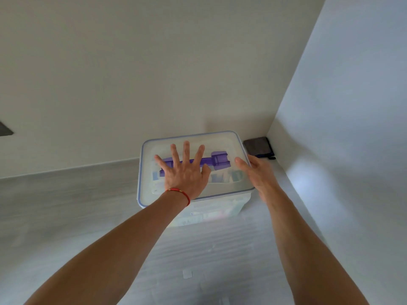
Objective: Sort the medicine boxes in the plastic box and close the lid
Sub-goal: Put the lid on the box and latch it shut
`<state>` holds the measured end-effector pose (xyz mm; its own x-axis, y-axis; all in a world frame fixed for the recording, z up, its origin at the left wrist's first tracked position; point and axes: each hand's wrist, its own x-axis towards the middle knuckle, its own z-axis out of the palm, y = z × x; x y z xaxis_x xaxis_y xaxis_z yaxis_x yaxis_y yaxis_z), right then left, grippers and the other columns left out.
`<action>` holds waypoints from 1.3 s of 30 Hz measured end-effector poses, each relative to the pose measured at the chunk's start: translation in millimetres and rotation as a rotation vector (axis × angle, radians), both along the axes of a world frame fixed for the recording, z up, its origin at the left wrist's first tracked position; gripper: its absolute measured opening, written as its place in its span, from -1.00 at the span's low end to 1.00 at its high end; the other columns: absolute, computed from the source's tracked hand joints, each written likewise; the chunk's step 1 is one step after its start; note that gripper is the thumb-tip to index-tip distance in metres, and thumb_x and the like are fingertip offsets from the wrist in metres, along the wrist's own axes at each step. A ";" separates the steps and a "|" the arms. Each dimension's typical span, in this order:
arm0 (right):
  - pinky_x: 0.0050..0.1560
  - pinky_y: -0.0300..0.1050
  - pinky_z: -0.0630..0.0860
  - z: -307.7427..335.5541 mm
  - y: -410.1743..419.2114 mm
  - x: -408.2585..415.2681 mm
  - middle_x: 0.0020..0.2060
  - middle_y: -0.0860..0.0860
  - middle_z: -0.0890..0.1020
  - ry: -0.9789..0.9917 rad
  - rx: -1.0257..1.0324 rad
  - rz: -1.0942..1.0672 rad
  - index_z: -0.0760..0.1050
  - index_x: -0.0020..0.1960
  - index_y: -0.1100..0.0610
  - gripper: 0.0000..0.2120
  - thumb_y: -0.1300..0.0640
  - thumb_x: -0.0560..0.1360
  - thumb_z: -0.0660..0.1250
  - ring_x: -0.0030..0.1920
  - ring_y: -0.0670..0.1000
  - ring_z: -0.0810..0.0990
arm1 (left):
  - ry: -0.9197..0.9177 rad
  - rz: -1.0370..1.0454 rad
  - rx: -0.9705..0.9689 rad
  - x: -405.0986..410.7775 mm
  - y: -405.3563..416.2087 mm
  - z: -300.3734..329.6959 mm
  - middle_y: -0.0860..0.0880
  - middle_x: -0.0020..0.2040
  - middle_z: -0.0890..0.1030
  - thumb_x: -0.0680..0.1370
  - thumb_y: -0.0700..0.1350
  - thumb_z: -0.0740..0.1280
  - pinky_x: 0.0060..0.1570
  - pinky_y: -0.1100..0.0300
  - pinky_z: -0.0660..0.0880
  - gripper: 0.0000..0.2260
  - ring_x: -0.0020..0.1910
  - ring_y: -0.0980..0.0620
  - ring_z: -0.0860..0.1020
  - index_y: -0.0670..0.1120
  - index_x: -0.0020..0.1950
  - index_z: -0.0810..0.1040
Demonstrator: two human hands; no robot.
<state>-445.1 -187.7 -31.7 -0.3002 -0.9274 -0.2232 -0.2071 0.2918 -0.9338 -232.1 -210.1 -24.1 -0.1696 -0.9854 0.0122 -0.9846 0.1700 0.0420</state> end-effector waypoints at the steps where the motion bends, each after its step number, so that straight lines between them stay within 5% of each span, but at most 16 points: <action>1: 0.13 0.05 0.65 -1.3 0.6 0.3 0.00 -0.01 0.76 -0.020 0.001 -0.009 0.69 0.18 0.02 -0.69 -0.09 0.51 0.47 0.01 0.00 0.74 | -0.002 -0.001 0.003 0.7 0.5 -0.4 -0.05 0.65 0.00 0.56 0.22 -0.21 0.31 -0.58 -0.12 -0.43 0.60 -0.30 -0.04 0.22 0.59 -0.10; 3: 0.19 0.12 0.62 -1.5 1.8 3.9 0.05 -0.01 0.74 0.017 0.010 -0.007 0.68 0.20 0.01 -0.68 -0.14 0.54 0.41 0.05 0.03 0.71 | -0.005 -0.006 0.019 1.5 0.8 -0.1 -0.05 0.65 -0.01 0.55 0.24 -0.22 0.31 -0.58 -0.12 -0.42 0.60 -0.30 -0.06 0.22 0.59 -0.09; 7: 0.05 -0.07 0.50 3.1 15.4 12.6 0.10 -0.03 0.67 0.373 -0.084 0.022 0.56 0.28 -0.02 -0.60 -0.22 0.58 0.29 0.12 0.02 0.63 | 0.089 -0.090 0.092 9.8 -1.0 7.9 -0.02 0.66 -0.05 0.57 0.32 -0.09 0.40 -0.51 -0.21 -0.42 0.61 -0.24 -0.14 0.22 0.59 0.03; 9: 0.20 -0.05 0.49 -2.6 31.0 11.9 0.26 0.00 0.56 0.447 -0.243 0.146 0.42 0.39 -0.03 -0.55 -0.18 0.58 0.32 0.29 0.05 0.53 | 0.238 -0.190 0.143 33.3 3.8 10.8 0.01 0.66 -0.02 0.54 0.38 0.02 0.49 -0.35 -0.26 -0.37 0.63 -0.11 -0.16 0.20 0.58 0.13; 11: 0.53 -0.02 0.22 -12.4 50.9 10.0 0.58 0.00 0.25 0.605 -0.303 0.352 0.16 0.59 -0.13 -0.27 -0.33 0.53 0.32 0.60 0.04 0.16 | 0.292 -0.314 0.195 66.5 18.0 9.5 0.03 0.66 -0.06 0.43 0.53 0.04 0.55 -0.16 -0.30 -0.18 0.62 0.05 -0.21 0.15 0.61 0.07; 14: 0.62 0.19 -0.04 -20.4 61.7 1.6 0.67 -0.06 -0.05 0.964 -0.320 0.533 -0.01 0.67 -0.09 -0.01 -0.60 0.42 0.12 0.66 0.03 -0.20 | 0.095 -0.467 0.143 102.1 39.3 0.5 0.08 0.64 -0.23 0.35 0.61 0.04 0.56 -0.07 -0.34 0.01 0.59 0.11 -0.33 0.10 0.63 -0.16; 18: 0.61 0.22 0.09 -16.6 56.5 -5.2 0.67 0.06 0.01 1.114 -0.377 0.603 0.03 0.67 0.04 -0.02 -0.55 0.46 0.03 0.67 0.10 -0.07 | 0.097 -0.501 0.129 105.8 38.0 -0.5 0.09 0.64 -0.21 0.44 0.44 0.25 0.56 -0.07 -0.33 -0.03 0.60 0.08 -0.31 0.08 0.63 -0.18; 23: 0.53 0.22 0.27 -29.2 59.9 -5.0 0.61 0.15 0.24 1.236 -0.578 0.500 0.23 0.61 0.16 -0.19 -0.36 0.57 0.16 0.62 0.18 0.20 | 0.104 -0.512 0.126 107.4 39.0 -1.4 0.09 0.64 -0.19 0.48 0.30 0.34 0.57 -0.08 -0.31 -0.07 0.60 0.06 -0.30 0.07 0.63 -0.17; 39: 0.57 0.20 0.21 -41.3 64.1 7.2 0.57 0.12 0.33 1.048 -0.609 0.353 0.33 0.57 0.14 -0.27 -0.23 0.54 0.32 0.60 0.13 0.24 | 0.114 -0.498 -0.052 102.3 46.4 -9.9 -0.03 0.61 0.21 0.50 0.13 0.43 0.58 -0.18 -0.12 -0.16 0.63 -0.07 -0.04 -0.05 0.63 0.05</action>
